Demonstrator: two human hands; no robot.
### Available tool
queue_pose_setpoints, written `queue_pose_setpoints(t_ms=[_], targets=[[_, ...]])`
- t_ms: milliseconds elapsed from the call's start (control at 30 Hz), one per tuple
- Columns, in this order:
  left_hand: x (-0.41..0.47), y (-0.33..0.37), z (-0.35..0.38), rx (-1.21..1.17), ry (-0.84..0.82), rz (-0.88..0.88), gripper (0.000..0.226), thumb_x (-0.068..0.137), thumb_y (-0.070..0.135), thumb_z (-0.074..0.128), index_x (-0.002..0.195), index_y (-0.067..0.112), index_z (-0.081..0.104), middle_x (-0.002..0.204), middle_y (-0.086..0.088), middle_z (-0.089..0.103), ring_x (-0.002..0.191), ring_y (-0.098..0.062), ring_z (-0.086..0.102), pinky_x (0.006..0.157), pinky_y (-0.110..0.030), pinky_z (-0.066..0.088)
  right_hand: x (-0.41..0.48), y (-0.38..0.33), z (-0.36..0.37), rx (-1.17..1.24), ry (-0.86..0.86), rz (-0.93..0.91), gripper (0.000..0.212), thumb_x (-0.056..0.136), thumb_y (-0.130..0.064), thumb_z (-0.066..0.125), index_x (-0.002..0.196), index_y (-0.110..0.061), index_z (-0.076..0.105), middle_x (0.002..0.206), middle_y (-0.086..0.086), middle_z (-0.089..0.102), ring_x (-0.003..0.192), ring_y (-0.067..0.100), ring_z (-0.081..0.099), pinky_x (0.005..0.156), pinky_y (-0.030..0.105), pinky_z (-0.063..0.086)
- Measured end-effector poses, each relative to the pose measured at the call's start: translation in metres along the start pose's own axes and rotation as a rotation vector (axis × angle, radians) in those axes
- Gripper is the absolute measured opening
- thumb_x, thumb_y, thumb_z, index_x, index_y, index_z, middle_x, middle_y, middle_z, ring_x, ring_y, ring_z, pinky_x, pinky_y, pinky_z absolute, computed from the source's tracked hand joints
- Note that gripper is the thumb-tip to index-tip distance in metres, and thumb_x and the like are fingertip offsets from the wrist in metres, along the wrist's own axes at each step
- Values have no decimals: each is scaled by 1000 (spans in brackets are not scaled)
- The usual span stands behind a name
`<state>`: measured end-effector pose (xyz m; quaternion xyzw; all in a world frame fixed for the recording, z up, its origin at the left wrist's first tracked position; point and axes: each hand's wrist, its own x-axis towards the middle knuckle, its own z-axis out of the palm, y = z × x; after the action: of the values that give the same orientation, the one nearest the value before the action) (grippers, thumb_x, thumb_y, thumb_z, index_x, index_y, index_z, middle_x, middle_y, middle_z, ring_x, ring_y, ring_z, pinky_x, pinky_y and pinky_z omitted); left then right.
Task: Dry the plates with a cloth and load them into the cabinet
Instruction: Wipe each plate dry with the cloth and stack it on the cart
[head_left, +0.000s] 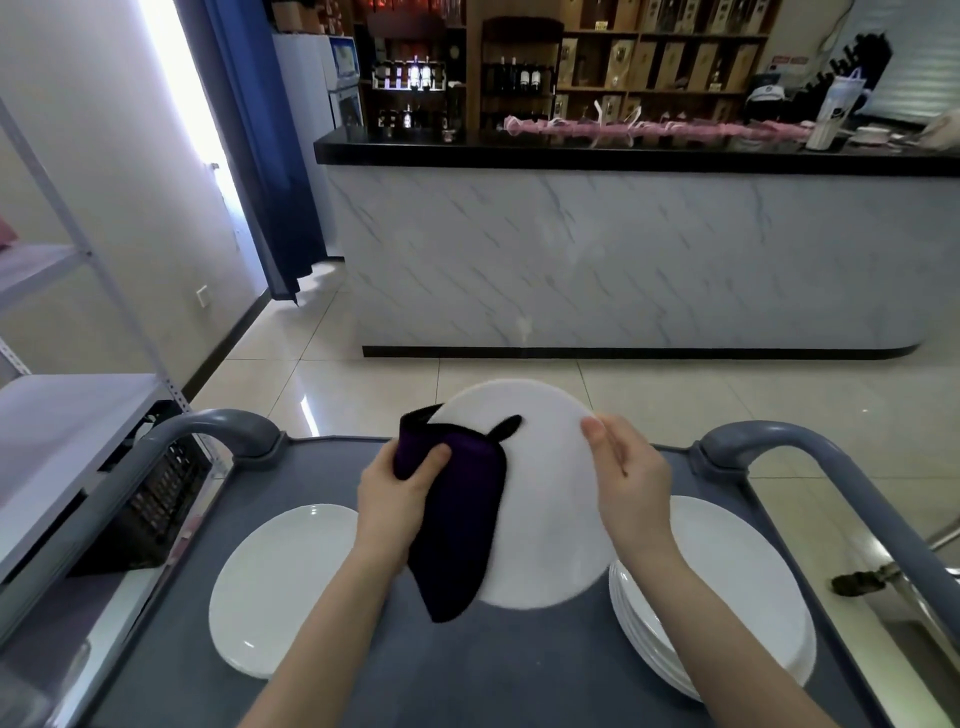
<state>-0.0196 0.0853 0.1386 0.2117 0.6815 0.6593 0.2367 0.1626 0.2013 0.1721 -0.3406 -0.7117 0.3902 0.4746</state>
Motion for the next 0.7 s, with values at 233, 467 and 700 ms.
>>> queue_pose_setpoints(t_ms=[233,467,700], targets=[[-43,-22,39,-395,64,-259,19,91,34,69,105,21,69,96,3,77,89,-14,73,77,-33,60,-13,-8,38,179,380,228,21,106,-35,39,94,-25,53,74,-20,59,68,-4,51,62,9,40],[-15,-4,-14,-46,11,36,8,88,30,72,95,28,70,89,7,75,87,-14,71,76,-36,58,1,12,-10,100,-124,122,28,88,-50,53,112,-37,53,101,-35,64,91,-4,63,81,28,50],[-1,20,-29,574,-351,371,20,84,36,73,90,47,58,83,29,64,81,8,59,65,-5,41,31,-14,-1,-443,-686,-201,19,92,-56,51,98,-39,57,86,-17,62,80,-3,54,73,26,40]])
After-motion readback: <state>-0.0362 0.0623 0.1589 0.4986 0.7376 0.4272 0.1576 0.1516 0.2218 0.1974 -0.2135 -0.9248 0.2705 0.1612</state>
